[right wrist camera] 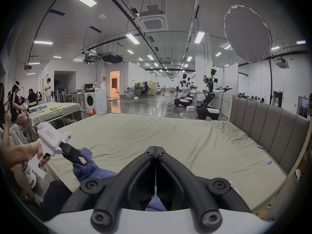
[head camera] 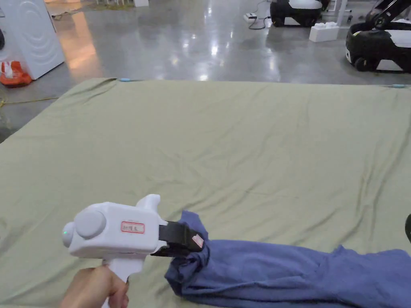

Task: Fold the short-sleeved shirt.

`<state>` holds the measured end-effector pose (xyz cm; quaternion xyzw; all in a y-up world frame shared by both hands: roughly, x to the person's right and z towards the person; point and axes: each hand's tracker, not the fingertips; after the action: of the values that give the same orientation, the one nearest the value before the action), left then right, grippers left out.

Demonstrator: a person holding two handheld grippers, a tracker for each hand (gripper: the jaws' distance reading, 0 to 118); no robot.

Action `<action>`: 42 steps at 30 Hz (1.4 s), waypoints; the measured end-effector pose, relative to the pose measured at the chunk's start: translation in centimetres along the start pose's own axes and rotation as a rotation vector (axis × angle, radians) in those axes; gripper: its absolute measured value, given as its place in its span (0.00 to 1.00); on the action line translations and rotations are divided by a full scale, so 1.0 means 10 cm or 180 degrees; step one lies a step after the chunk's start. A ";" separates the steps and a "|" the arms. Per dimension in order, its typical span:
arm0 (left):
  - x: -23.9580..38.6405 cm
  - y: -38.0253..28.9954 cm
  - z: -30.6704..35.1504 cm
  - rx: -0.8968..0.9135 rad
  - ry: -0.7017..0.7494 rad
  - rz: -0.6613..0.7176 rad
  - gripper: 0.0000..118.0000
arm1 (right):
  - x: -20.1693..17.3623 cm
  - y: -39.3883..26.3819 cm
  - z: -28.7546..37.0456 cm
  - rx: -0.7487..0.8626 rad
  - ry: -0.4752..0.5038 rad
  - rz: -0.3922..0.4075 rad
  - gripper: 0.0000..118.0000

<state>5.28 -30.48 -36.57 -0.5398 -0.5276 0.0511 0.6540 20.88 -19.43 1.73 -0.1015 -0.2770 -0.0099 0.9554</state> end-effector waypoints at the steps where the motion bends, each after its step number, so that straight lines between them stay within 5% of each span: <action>1: 0.12 0.00 -0.17 -0.0088 0.0019 -0.0119 0.11 | 0.02 -0.01 0.00 -0.0010 0.0005 -0.0011 0.03; 7: 0.19 -0.05 -0.95 -0.0264 0.0486 -0.0377 0.15 | 0.11 -0.02 0.04 -0.0032 -0.0007 -0.0072 0.03; 11: 0.06 -0.08 -0.93 -0.0265 0.0349 -0.0253 0.69 | 0.17 0.00 0.07 -0.0021 -0.0047 -0.0095 0.03; 15: 0.17 -0.05 -0.54 0.0011 -0.0036 -0.0269 0.72 | 0.18 0.00 0.04 -0.0036 -0.0042 -0.0150 0.03; 17: 0.09 -0.05 -0.06 0.0819 -0.0371 -0.0238 0.72 | 0.17 0.01 0.05 -0.0032 -0.0055 -0.0144 0.03; 19: 0.03 -0.09 0.25 0.1725 0.0224 -0.0266 0.72 | 0.15 0.01 0.06 -0.0043 -0.0036 -0.0155 0.03; 20: -0.04 -0.14 0.28 0.1900 0.0807 -0.0297 0.64 | 0.15 0.00 0.05 -0.0052 -0.0030 -0.0158 0.03; 21: -0.13 -0.09 0.18 0.1656 0.1015 -0.0337 0.22 | 0.15 0.00 0.04 -0.0070 -0.0020 -0.0154 0.03; 22: -0.18 -0.08 0.07 0.1445 0.1106 -0.0522 0.00 | 0.13 0.00 0.04 -0.0077 -0.0010 -0.0152 0.03; 38: 0.64 -0.95 -1.53 0.1212 0.1608 -0.1720 0.00 | 0.24 -0.10 0.05 -0.0274 -0.0092 -0.0226 0.03; 41: 0.88 -1.04 -1.63 0.1101 0.1047 -0.1535 0.00 | 0.28 -0.15 0.05 -0.0328 -0.0099 -0.0243 0.03; 42: 0.95 -1.07 -1.74 0.1062 0.1226 -0.1662 0.00 | 0.29 -0.15 0.04 -0.0350 -0.0097 -0.0254 0.03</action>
<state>17.01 -40.15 -19.94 -0.2726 -0.4991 -0.1348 0.8114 22.97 -20.75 3.87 -0.1429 -0.2944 -0.0617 0.9429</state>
